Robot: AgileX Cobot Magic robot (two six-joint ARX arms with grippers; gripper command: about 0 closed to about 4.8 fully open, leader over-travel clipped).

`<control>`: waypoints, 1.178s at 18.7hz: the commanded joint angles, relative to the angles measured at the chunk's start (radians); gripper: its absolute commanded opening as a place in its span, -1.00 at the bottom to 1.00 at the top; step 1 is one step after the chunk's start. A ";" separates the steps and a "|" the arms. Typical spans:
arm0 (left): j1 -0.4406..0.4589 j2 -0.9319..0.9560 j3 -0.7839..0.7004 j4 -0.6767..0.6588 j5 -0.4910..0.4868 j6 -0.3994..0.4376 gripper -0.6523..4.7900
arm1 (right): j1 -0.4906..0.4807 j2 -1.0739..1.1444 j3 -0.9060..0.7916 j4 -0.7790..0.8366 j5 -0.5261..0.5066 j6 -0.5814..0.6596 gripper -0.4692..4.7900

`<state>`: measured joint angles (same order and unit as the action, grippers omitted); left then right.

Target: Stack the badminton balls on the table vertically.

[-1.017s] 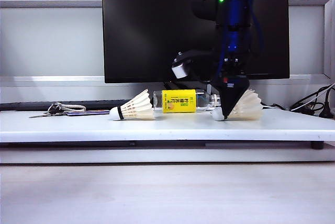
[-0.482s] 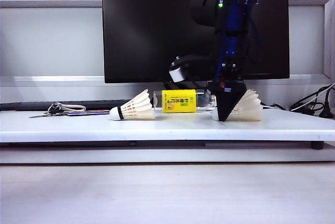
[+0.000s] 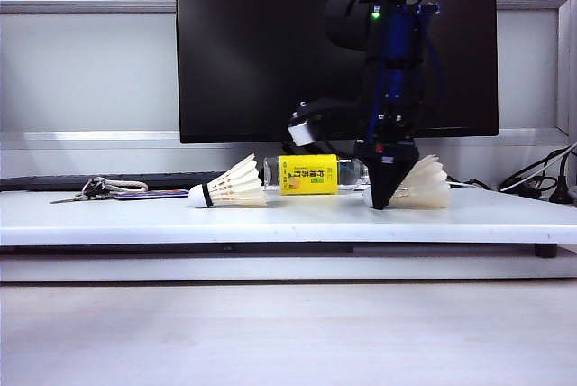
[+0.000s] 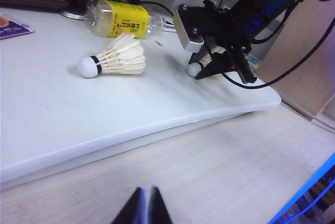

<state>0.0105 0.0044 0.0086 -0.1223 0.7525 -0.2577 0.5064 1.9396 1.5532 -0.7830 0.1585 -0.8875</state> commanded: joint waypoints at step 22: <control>-0.002 -0.003 -0.003 -0.020 0.037 0.004 -0.66 | -0.021 0.020 0.197 -0.186 -0.098 0.124 -0.14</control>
<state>0.0105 0.0044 0.0086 -0.1230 0.7719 -0.2584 0.4828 1.9636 1.7466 -0.9668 0.0647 -0.7578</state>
